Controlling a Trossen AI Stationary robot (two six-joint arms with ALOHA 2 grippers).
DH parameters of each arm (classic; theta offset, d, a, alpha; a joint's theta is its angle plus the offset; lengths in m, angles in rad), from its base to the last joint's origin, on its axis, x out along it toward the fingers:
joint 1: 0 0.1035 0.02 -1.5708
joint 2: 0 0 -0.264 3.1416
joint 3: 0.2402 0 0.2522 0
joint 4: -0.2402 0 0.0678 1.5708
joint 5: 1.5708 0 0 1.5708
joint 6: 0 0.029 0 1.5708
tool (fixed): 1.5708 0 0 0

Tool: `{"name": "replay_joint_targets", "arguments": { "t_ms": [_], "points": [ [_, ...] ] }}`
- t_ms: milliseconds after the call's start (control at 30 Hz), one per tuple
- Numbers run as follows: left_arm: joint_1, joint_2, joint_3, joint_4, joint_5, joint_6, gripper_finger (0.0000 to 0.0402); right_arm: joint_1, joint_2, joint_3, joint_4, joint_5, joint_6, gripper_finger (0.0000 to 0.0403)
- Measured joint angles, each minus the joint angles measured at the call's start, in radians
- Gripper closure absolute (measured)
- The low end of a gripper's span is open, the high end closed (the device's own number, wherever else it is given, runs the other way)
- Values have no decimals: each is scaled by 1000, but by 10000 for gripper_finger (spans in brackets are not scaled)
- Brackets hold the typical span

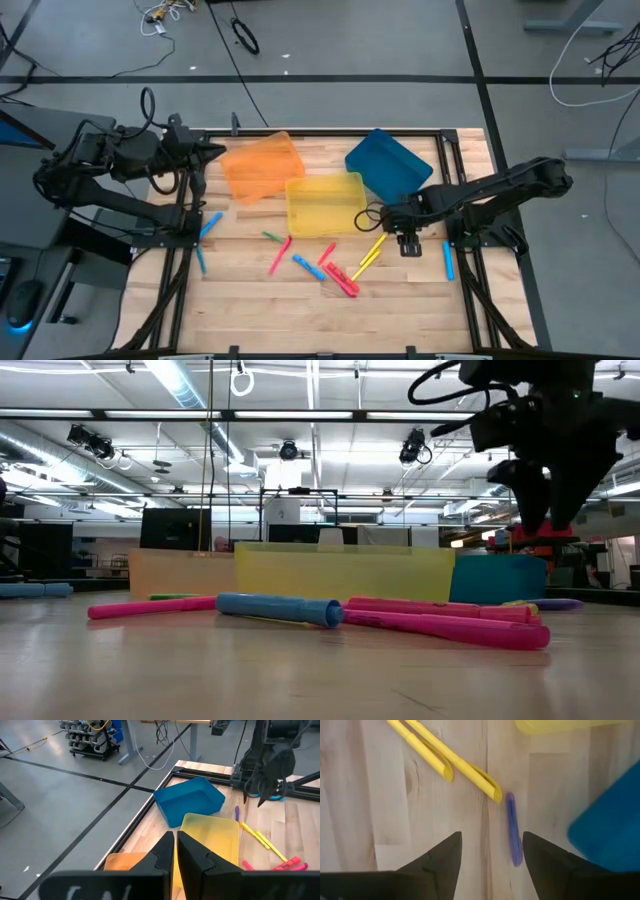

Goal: Pick & Place Markers
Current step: Put the purple pen into the blue bin

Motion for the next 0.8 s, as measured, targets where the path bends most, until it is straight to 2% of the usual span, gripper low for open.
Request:
{"name": "replay_joint_targets", "arguments": {
  "t_ms": [400, 800],
  "points": [
    [0, 0, 0, 0, 20, -1, 374, 0, 0, -165, 155, 13, -10, 192],
    [0, 30, 0, 0, 37, -1, 374, -57, 140, -177, 230, 19, -7, 193]
  ]
}}
